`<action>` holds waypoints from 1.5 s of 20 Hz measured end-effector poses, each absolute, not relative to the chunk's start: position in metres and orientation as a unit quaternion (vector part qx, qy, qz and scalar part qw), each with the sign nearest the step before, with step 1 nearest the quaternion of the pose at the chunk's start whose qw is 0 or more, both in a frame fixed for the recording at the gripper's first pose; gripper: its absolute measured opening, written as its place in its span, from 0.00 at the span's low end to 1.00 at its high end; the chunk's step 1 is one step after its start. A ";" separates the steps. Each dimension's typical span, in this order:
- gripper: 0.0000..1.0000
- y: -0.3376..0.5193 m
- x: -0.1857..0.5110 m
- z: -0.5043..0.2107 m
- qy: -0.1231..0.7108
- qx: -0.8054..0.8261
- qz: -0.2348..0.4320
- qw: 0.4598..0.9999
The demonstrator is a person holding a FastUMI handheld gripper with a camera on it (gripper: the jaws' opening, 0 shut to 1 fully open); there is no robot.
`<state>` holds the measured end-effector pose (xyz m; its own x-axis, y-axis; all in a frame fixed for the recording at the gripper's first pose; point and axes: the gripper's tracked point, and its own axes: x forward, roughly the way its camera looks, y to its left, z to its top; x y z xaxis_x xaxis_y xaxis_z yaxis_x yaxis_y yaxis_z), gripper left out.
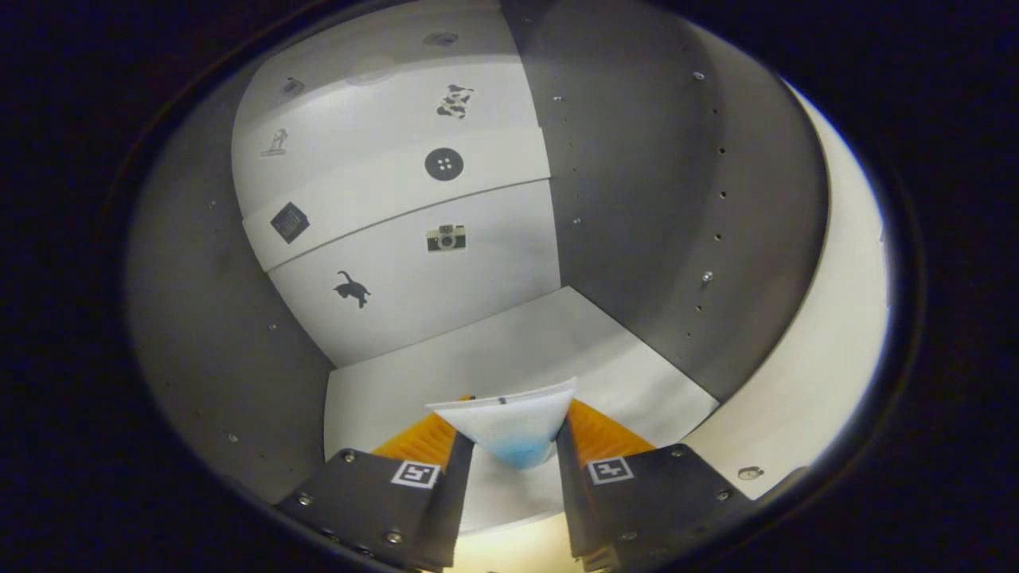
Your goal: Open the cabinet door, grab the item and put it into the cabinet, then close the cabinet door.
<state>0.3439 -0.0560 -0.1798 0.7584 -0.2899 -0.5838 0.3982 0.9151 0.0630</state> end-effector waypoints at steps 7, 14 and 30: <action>0.93 -0.042 0.359 -0.141 0.211 0.130 -0.142 0.958; 0.93 -0.030 0.335 -0.096 0.129 0.103 -0.107 0.980; 0.93 -0.063 0.129 0.008 -0.024 0.002 -0.191 0.981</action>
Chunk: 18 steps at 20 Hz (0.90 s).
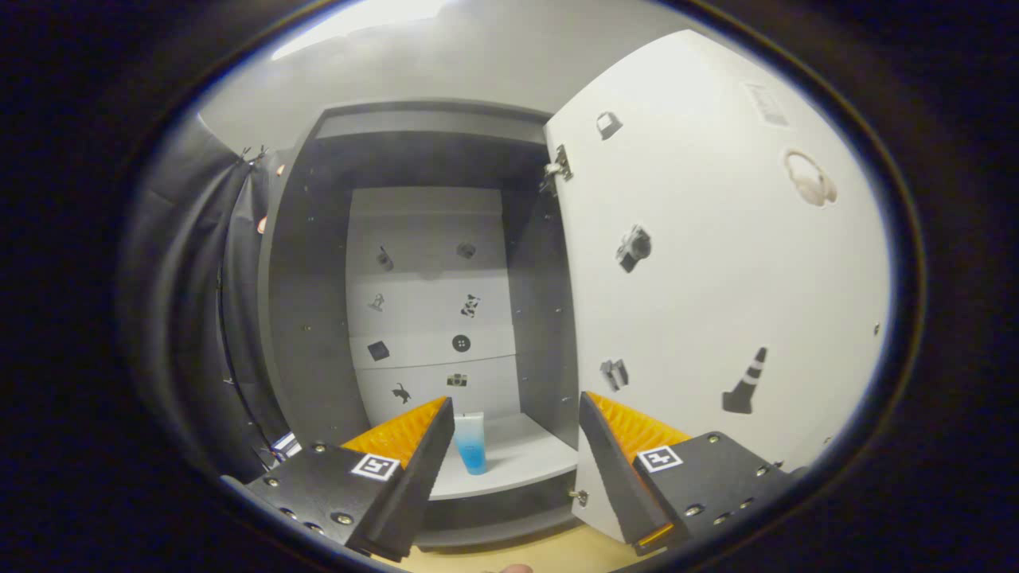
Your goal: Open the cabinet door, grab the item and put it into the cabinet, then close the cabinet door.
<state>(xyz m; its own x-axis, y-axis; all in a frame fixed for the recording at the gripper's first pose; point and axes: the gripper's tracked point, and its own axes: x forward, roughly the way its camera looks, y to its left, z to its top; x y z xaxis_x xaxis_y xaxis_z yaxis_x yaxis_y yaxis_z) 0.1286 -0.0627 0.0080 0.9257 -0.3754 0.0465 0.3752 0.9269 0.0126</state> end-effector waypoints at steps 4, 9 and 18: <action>0.93 -0.083 0.074 0.033 -0.059 -0.001 -0.218 0.974; 0.93 -0.115 0.011 0.049 -0.077 -0.008 -0.254 0.964; 0.93 -0.188 -0.101 0.058 -0.099 -0.017 -0.351 0.931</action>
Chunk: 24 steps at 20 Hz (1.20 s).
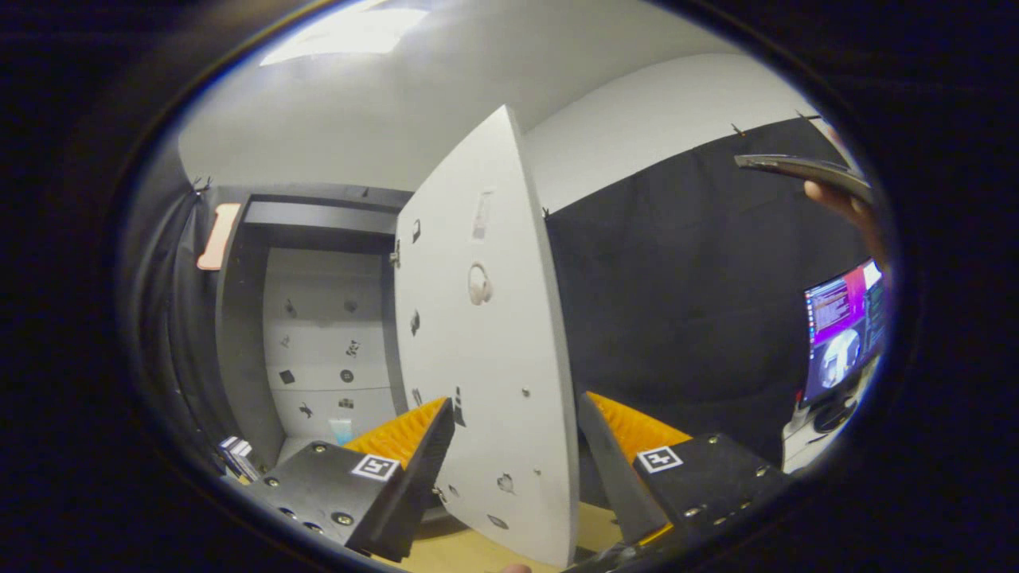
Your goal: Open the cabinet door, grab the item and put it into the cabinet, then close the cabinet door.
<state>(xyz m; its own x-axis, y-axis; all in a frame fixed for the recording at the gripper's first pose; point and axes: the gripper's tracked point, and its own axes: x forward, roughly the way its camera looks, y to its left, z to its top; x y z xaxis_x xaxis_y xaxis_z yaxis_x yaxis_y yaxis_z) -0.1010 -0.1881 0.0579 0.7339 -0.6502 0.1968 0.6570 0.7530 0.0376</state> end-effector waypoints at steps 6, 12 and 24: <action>0.93 -0.251 -0.150 0.057 -0.096 -0.027 -0.420 0.902; 0.93 -0.297 -0.142 0.038 -0.065 -0.012 -0.396 0.916; 0.75 -0.270 -0.081 0.021 -0.011 -0.057 -0.298 0.953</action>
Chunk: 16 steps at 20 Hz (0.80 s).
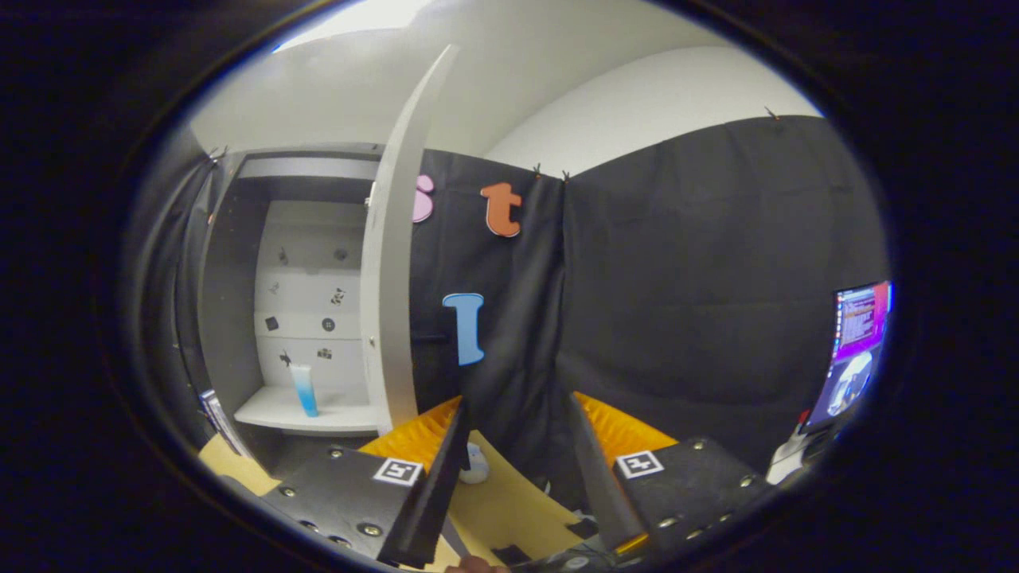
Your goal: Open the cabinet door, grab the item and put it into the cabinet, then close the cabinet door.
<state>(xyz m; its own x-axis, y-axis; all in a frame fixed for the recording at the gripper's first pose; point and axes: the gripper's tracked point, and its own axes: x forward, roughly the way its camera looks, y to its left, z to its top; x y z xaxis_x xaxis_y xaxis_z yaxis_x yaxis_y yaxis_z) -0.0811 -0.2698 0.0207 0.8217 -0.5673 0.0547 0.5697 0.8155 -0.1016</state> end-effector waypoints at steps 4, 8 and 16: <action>0.70 -0.254 -0.078 0.020 -0.018 -0.049 -0.292 0.955; 0.70 -0.227 -0.077 0.017 -0.018 -0.052 -0.274 0.960; 0.70 -0.150 -0.053 -0.004 0.009 -0.030 -0.185 0.982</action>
<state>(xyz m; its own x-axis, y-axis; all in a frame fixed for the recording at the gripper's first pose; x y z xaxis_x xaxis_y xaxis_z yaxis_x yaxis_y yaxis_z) -0.0531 -0.1497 -0.0039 0.9311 -0.3646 -0.0073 0.3635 0.9295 -0.0625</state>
